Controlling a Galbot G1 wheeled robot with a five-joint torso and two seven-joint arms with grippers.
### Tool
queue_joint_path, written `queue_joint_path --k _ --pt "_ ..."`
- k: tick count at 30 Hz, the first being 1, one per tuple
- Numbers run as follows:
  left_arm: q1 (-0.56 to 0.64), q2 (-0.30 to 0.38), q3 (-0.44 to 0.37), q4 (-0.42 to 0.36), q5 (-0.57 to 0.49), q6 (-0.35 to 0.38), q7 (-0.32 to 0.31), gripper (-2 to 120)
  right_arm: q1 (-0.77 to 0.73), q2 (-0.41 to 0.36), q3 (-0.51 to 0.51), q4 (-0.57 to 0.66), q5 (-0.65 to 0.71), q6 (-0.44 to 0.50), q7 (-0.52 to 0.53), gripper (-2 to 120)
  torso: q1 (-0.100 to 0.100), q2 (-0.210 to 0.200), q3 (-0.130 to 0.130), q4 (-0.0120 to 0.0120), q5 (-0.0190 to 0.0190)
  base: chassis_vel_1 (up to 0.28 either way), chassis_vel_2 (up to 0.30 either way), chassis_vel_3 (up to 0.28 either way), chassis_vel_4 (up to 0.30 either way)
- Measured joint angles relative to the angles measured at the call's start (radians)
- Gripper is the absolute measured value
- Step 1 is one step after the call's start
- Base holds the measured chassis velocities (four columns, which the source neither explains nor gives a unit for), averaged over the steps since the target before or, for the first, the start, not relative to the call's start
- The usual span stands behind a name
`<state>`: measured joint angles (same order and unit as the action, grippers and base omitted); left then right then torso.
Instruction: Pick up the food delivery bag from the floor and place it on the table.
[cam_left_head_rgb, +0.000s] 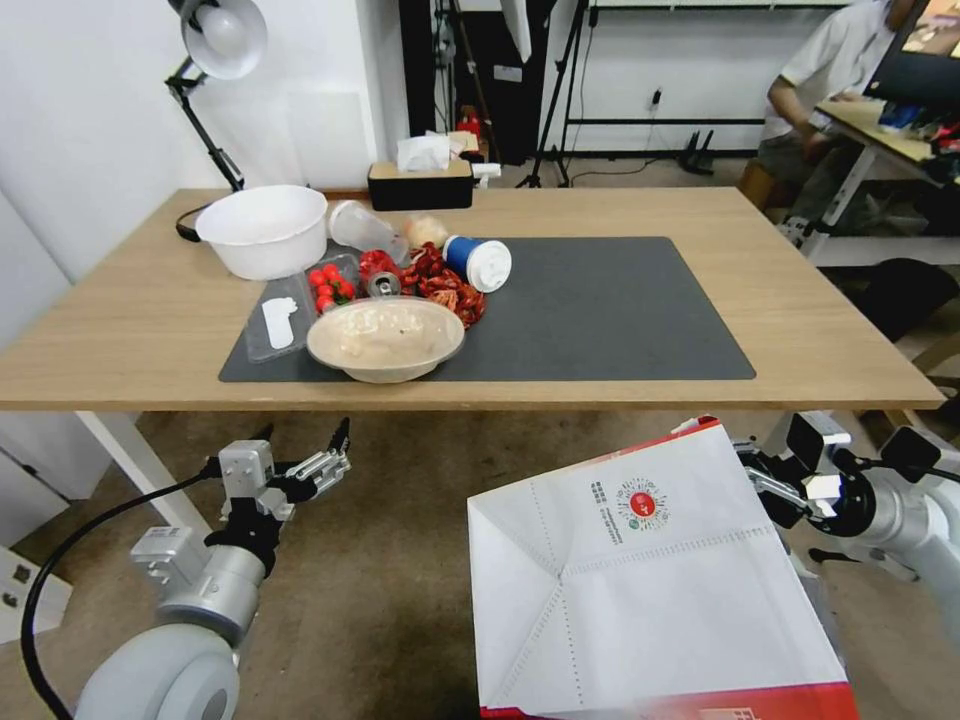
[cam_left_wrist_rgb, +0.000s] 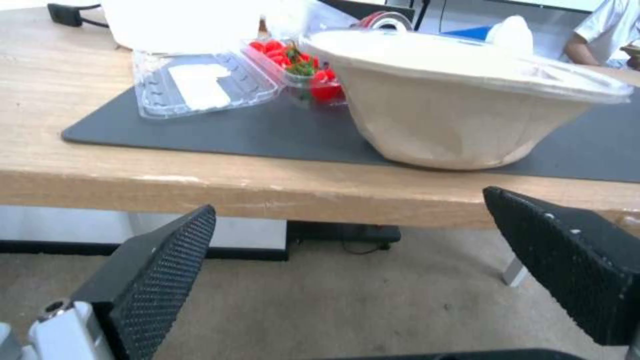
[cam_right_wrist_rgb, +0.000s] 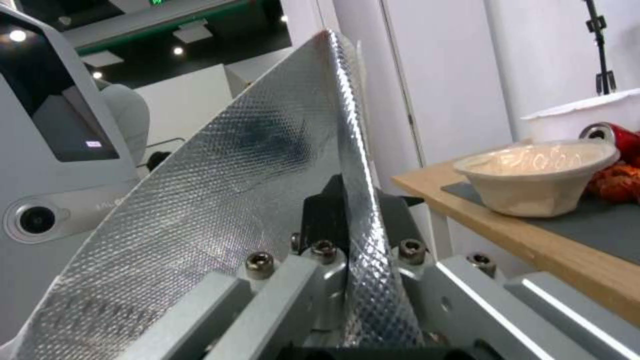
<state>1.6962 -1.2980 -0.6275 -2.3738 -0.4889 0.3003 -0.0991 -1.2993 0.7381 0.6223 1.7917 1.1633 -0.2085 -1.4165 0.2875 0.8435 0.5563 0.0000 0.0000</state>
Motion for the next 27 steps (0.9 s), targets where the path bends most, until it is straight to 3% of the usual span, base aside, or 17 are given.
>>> queue_joint_path --k 27 --pt "0.009 0.002 -0.008 -0.013 0.000 0.000 0.001 100 -0.012 0.004 0.010 0.015 0.003 -0.001 0.001 0 0.052 0.121 0.069 0.0000 0.0000 0.000 0.000 0.000 0.000"
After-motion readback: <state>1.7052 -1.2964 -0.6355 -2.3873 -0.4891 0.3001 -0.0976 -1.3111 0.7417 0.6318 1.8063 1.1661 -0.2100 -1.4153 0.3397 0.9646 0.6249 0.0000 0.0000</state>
